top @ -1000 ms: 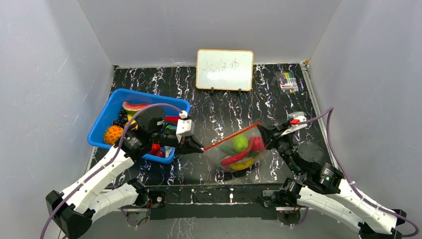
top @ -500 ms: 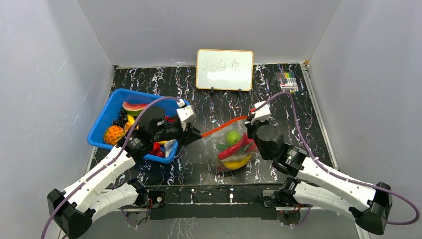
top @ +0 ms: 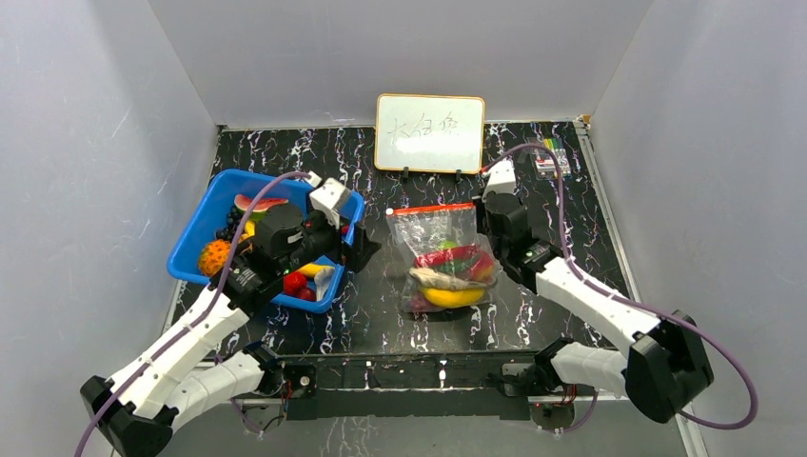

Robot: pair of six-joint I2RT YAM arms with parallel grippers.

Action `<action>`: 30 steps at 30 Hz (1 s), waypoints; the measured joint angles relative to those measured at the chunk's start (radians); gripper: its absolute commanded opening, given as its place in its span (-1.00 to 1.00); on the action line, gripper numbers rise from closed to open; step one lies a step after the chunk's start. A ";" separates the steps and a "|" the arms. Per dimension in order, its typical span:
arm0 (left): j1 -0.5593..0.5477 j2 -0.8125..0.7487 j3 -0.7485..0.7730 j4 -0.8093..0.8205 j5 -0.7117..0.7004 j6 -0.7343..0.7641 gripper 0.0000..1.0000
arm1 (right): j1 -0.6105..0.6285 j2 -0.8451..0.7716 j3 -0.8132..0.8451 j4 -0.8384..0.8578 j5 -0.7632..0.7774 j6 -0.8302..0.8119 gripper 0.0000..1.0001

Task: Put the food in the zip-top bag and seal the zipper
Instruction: Place the zipper food storage bag at the center of the board, then reset both arms

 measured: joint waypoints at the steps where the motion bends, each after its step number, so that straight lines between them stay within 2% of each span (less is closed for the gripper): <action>1: 0.000 -0.010 0.003 -0.011 -0.033 -0.024 0.97 | -0.012 0.024 0.015 -0.001 -0.008 0.005 -1.00; 3: 0.000 -0.028 0.014 -0.044 -0.098 -0.076 0.97 | -0.030 0.064 0.044 -0.008 -0.014 0.023 -0.95; 6: 0.000 -0.047 0.037 -0.096 -0.162 -0.130 0.97 | -0.042 0.092 0.085 -0.042 -0.015 0.055 -0.76; 14: 0.000 -0.059 0.091 -0.213 -0.307 -0.233 0.97 | -0.045 0.072 0.201 -0.161 -0.105 0.130 0.28; 18: 0.001 -0.064 0.114 -0.246 -0.353 -0.270 0.97 | -0.045 0.015 0.229 -0.232 -0.172 0.150 0.61; 20: 0.001 -0.067 0.127 -0.246 -0.361 -0.283 0.97 | -0.045 -0.025 0.237 -0.273 -0.200 0.162 0.92; 30: 0.001 -0.126 0.174 -0.220 -0.378 -0.291 0.97 | -0.045 -0.249 0.283 -0.417 -0.335 0.258 0.96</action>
